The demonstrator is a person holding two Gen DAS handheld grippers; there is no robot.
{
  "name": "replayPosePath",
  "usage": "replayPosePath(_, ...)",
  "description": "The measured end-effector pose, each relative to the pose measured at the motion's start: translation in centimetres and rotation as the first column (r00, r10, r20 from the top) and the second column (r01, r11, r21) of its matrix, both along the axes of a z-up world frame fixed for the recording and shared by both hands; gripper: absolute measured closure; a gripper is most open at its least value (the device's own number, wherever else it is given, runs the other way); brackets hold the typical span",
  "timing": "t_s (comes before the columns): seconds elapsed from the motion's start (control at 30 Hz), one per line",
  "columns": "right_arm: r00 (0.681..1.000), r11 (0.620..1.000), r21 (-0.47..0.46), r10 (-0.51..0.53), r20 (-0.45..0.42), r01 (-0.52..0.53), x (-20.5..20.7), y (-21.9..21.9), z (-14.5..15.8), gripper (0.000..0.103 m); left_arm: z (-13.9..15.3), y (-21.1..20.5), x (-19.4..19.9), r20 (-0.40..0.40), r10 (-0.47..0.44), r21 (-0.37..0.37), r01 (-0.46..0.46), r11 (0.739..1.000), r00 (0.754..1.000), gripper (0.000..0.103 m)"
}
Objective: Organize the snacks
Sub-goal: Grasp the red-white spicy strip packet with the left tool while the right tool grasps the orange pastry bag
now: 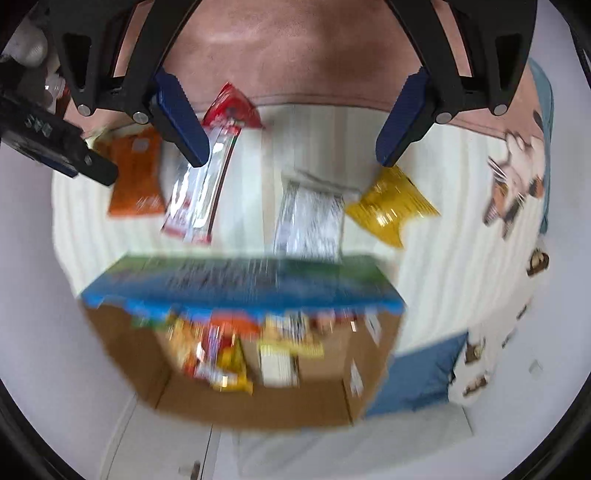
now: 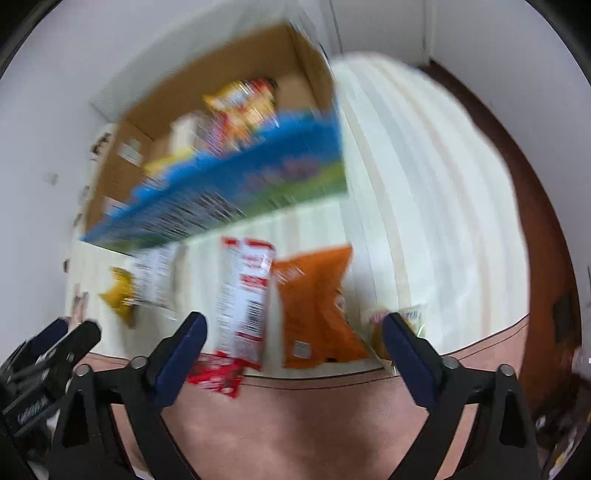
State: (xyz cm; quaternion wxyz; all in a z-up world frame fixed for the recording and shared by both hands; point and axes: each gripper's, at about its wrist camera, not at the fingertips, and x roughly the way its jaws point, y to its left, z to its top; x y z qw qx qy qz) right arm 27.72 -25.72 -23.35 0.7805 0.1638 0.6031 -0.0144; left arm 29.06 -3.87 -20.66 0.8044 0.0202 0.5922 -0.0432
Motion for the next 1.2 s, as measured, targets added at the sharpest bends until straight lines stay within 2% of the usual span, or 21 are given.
replayPosePath(0.1, 0.999, 1.000, 0.003, 0.009, -0.037, -0.009, 1.0, 0.8, -3.7, 0.019, -2.2, -0.9, 0.4, -0.039, -0.019, 0.040, 0.021, 0.999, 0.999, 0.011)
replayPosePath(0.13, 0.998, 1.000, 0.000, 0.016, -0.055, -0.016, 1.4, 1.0, -4.8, 0.026, -2.8, -1.3, 0.6, -0.051, -0.029, 0.047, 0.031, 0.998, 0.998, 0.011)
replayPosePath(0.17, 0.997, 1.000, -0.011, 0.018, -0.072, -0.019, 1.6, 1.2, -5.6, 0.041, -3.4, -1.6, 0.9, -0.063, -0.035, 0.050, 0.039, 0.998, 0.997, 0.011)
replayPosePath(0.23, 0.997, 0.999, -0.044, 0.028, -0.076, -0.031, 1.7, 1.2, -6.7, 0.046, -3.9, -2.3, 1.6, -0.082, -0.051, 0.049, 0.055, 0.997, 0.995, 0.011)
replayPosePath(0.27, 0.997, 0.998, -0.049, 0.022, -0.070, -0.025, 1.4, 0.9, -6.8, 0.052, -4.1, -2.7, 2.0, -0.090, -0.061, 0.041, 0.065, 0.997, 0.994, 0.011)
replayPosePath(0.37, 0.998, 0.999, -0.033, -0.023, -0.065, 0.021, 0.4, -0.8, -6.4, 0.053, -4.9, -4.5, 3.4, -0.127, -0.110, 0.008, 0.111, 0.994, 0.986, 0.011)
replayPosePath(0.43, 0.995, 0.998, 0.008, -0.062, -0.072, 0.063, -0.2, -2.2, -6.4, 0.053, -6.1, -6.1, 4.3, -0.181, -0.152, -0.038, 0.147, 0.988, 0.972, 0.011)
replayPosePath(0.53, 0.993, 0.996, 0.024, -0.085, -0.082, 0.087, -1.0, -3.2, -6.6, 0.053, -8.5, -8.5, 5.6, -0.253, -0.202, -0.062, 0.192, 0.979, 0.946, 0.011)
replayPosePath(0.6, 0.992, 0.995, 0.024, -0.092, -0.088, 0.094, -1.3, -3.5, -6.9, 0.053, -10.1, -9.7, 6.2, -0.293, -0.228, -0.073, 0.216, 0.974, 0.929, 0.013)
replayPosePath(0.67, 0.990, 0.994, 0.032, -0.104, -0.091, 0.108, -1.8, -4.3, -7.3, 0.053, -11.3, -10.6, 6.6, -0.307, -0.236, -0.063, 0.227, 0.972, 0.922, 0.013)
replayPosePath(0.7, 0.990, 0.993, 0.036, -0.109, -0.093, 0.113, -2.1, -4.5, -7.5, 0.053, -11.6, -10.8, 6.6, -0.308, -0.236, -0.049, 0.232, 0.971, 0.922, 0.017)
replayPosePath(0.77, 0.990, 0.993, 0.037, -0.106, -0.095, 0.110, -2.4, -4.6, -7.6, 0.053, -11.7, -10.5, 6.5, -0.284, -0.221, -0.040, 0.219, 0.975, 0.933, 0.028)
replayPosePath(0.83, 0.990, 0.994, 0.037, -0.098, -0.098, 0.102, -2.7, -4.7, -7.7, 0.053, -11.4, -9.9, 6.2, -0.272, -0.201, -0.030, 0.200, 0.979, 0.941, 0.049)
replayPosePath(1.03, 0.992, 0.999, 0.049, -0.012, -0.125, 0.018, -5.0, -2.4, -7.8, 0.053, -11.2, -5.1, 2.8, -0.307, -0.075, -0.049, 0.063, 0.997, 0.949, 0.050)
replayPosePath(1.2, 0.986, 0.997, 0.067, 0.049, -0.162, -0.039, -8.2, -0.3, -8.4, 0.053, -12.0, -2.1, -1.5, -0.342, -0.035, -0.047, 0.020, 0.999, 0.939, 0.050)
